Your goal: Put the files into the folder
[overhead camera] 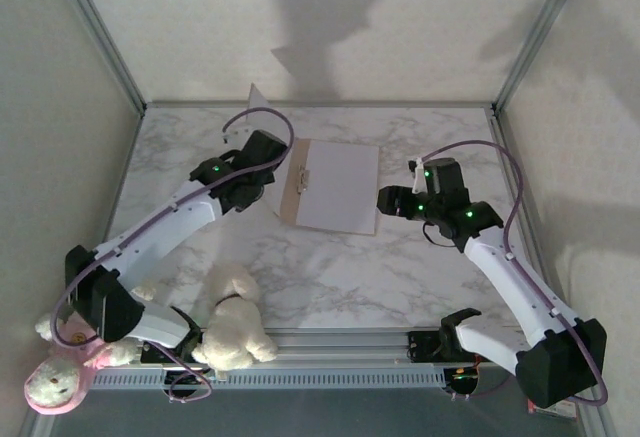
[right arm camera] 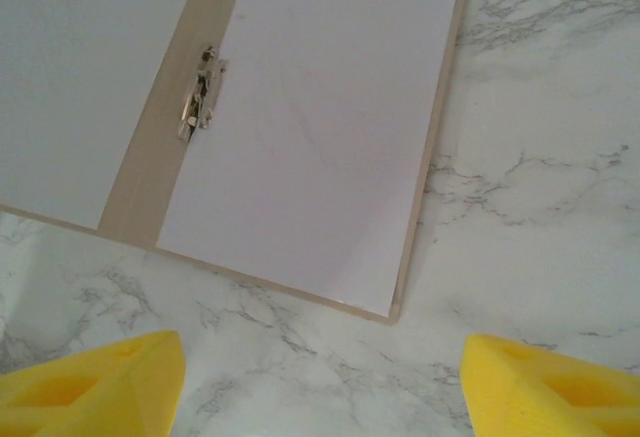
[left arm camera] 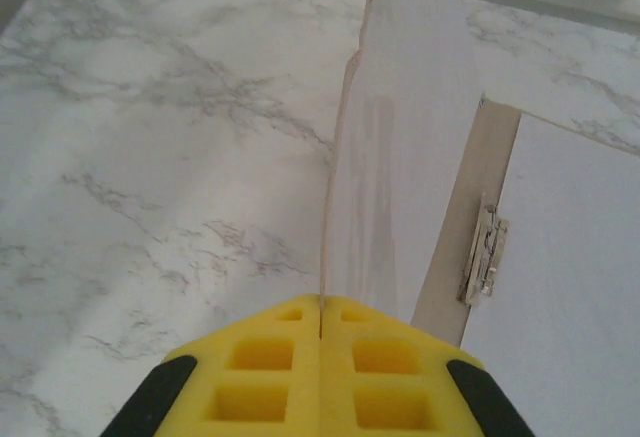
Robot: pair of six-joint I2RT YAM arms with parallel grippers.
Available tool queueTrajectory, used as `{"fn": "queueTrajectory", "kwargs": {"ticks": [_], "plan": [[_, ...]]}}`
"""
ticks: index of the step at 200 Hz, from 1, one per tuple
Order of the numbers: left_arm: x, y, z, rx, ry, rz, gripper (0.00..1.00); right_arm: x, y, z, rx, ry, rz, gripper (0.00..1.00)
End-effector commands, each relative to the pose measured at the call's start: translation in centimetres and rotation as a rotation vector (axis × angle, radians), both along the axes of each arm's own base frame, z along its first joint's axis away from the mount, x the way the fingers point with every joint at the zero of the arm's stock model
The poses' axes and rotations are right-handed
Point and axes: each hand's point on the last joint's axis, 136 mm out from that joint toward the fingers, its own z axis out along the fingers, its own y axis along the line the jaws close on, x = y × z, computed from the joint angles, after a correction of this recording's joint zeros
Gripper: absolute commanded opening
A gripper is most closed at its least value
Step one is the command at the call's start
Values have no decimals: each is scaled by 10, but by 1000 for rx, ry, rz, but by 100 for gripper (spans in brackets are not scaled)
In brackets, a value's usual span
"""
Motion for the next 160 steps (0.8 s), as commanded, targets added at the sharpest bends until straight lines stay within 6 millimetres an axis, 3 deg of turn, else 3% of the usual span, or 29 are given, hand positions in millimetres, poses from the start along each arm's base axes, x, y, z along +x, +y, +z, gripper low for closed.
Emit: {"fn": "queueTrajectory", "kwargs": {"ticks": [1,20,58,147,160], "plan": [[-4,3,8,149,9,39,0,2,-7,13,-3,-24,-13,74],[-5,-11,14,235,16,47,0,2,-15,14,3,-22,-29,74],[-4,-52,5,352,51,-5,0,4,-30,12,35,-11,-66,73],[-11,-172,-18,319,87,-208,0,3,-58,1,111,28,-166,73],[-11,-190,-24,267,102,-245,11,2,-60,-1,122,33,-188,73]]}}
